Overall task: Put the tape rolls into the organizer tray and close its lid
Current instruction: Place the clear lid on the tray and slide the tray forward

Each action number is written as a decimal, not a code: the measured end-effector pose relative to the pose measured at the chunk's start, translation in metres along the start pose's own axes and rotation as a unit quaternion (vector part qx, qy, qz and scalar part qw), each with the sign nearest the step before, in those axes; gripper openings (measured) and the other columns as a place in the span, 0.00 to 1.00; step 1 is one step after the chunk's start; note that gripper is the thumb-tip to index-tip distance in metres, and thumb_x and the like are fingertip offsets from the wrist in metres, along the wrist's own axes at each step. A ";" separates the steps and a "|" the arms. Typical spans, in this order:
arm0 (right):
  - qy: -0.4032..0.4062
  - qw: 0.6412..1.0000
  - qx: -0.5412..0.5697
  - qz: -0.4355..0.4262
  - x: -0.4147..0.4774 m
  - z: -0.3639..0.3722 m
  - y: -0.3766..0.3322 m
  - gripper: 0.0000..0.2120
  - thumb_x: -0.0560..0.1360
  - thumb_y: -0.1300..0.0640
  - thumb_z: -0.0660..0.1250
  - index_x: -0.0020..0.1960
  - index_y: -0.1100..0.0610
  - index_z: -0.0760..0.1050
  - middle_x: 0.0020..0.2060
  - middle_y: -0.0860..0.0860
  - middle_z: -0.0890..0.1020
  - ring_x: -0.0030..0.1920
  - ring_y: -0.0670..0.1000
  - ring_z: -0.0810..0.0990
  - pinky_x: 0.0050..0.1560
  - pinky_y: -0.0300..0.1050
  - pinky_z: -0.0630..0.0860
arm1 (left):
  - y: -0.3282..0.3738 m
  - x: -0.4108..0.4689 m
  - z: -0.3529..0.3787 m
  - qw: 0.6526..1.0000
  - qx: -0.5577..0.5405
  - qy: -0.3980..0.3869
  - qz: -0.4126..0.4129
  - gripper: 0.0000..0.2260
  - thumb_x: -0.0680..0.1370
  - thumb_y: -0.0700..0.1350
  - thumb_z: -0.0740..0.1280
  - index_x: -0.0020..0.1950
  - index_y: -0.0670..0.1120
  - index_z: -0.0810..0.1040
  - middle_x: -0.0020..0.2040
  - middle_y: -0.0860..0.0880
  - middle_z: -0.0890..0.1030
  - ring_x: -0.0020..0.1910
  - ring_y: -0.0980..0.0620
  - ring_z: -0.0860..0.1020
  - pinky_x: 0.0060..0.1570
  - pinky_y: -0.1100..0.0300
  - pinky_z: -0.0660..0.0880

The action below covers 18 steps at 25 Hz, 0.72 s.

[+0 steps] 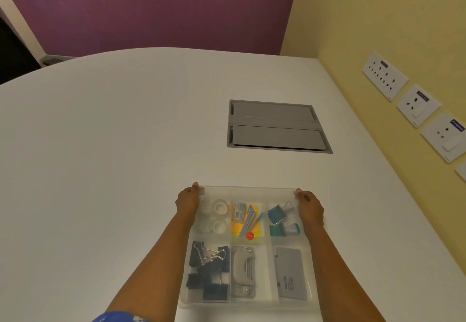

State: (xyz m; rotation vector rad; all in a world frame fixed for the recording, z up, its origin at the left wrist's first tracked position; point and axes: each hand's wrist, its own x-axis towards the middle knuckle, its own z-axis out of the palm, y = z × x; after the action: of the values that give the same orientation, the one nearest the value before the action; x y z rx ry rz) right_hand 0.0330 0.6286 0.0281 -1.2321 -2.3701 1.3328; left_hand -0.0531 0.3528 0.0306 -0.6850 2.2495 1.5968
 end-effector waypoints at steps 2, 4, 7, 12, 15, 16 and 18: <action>0.001 1.000 0.007 0.008 0.001 0.001 0.000 0.20 0.81 0.47 0.56 0.62 0.61 0.74 0.61 0.59 0.79 0.60 0.61 0.77 0.63 0.55 0.73 | 0.003 0.001 0.002 1.000 0.016 0.004 0.002 0.20 0.82 0.52 0.54 0.58 0.39 0.77 0.61 0.38 0.77 0.60 0.39 0.74 0.62 0.49 0.69; 0.006 1.000 0.003 0.014 0.002 0.001 -0.001 0.20 0.81 0.47 0.57 0.62 0.61 0.74 0.61 0.59 0.79 0.59 0.61 0.77 0.63 0.55 0.73 | 0.005 0.001 0.003 1.000 0.025 0.010 0.003 0.20 0.82 0.51 0.54 0.58 0.38 0.77 0.61 0.37 0.77 0.60 0.38 0.74 0.62 0.49 0.70; 0.014 1.000 0.001 0.010 -0.001 0.001 0.000 0.19 0.81 0.47 0.57 0.61 0.60 0.75 0.60 0.59 0.79 0.59 0.61 0.78 0.62 0.54 0.74 | 0.000 -0.001 0.006 0.999 0.033 0.021 0.017 0.20 0.82 0.51 0.52 0.57 0.38 0.76 0.60 0.37 0.77 0.59 0.38 0.74 0.61 0.48 0.70; 0.062 0.988 -0.076 -0.122 -0.012 0.007 0.001 0.15 0.80 0.52 0.59 0.66 0.53 0.72 0.66 0.54 0.76 0.64 0.57 0.76 0.63 0.53 0.73 | -0.008 -0.011 0.011 0.972 0.138 0.095 0.164 0.15 0.82 0.48 0.55 0.66 0.45 0.71 0.68 0.42 0.73 0.66 0.41 0.71 0.66 0.46 0.67; 0.066 0.949 -0.180 -0.249 -0.021 0.013 0.006 0.18 0.80 0.53 0.61 0.68 0.53 0.72 0.69 0.53 0.74 0.69 0.55 0.72 0.70 0.51 0.67 | -0.014 -0.021 0.016 0.913 0.291 0.072 0.276 0.20 0.82 0.50 0.53 0.74 0.48 0.63 0.77 0.46 0.58 0.77 0.46 0.55 0.75 0.48 0.51; 0.056 0.940 -0.208 -0.266 -0.024 0.014 0.008 0.19 0.80 0.52 0.61 0.70 0.54 0.71 0.71 0.53 0.72 0.71 0.55 0.70 0.72 0.50 0.64 | -0.017 -0.024 0.018 0.898 0.331 0.059 0.283 0.21 0.83 0.51 0.51 0.75 0.49 0.60 0.78 0.48 0.55 0.78 0.47 0.51 0.75 0.49 0.47; 0.034 0.930 -0.253 -0.266 -0.030 0.016 0.011 0.22 0.81 0.51 0.58 0.74 0.54 0.65 0.74 0.52 0.67 0.75 0.55 0.63 0.75 0.50 0.58 | -0.025 -0.028 0.020 0.874 0.389 0.048 0.289 0.22 0.83 0.52 0.48 0.77 0.50 0.53 0.79 0.48 0.50 0.78 0.48 0.47 0.76 0.50 0.43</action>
State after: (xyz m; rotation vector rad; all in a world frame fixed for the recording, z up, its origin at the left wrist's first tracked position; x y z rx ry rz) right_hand 0.0509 0.5993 0.0172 -0.6061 -2.8007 0.5240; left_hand -0.0164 0.3707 0.0180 0.1509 3.0175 0.6577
